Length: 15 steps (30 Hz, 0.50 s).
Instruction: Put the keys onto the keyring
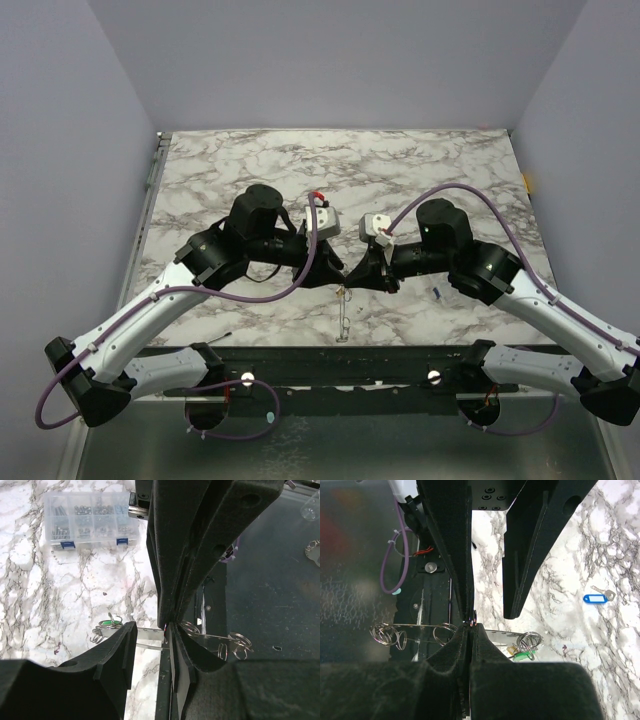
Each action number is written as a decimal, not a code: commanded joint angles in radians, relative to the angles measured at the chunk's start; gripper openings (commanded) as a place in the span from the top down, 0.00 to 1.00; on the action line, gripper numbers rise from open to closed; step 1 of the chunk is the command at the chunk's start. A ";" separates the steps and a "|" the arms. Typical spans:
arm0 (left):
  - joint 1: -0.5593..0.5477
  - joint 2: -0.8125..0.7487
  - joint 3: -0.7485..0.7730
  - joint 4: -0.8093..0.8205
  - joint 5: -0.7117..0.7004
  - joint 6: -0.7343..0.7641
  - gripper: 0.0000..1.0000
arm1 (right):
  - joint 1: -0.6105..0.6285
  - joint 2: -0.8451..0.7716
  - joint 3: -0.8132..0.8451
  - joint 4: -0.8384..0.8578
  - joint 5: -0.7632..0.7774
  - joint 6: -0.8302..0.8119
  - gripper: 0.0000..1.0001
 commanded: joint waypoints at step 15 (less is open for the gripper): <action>-0.011 0.012 -0.023 -0.019 0.005 0.003 0.74 | 0.008 -0.023 0.030 0.032 0.030 -0.005 0.99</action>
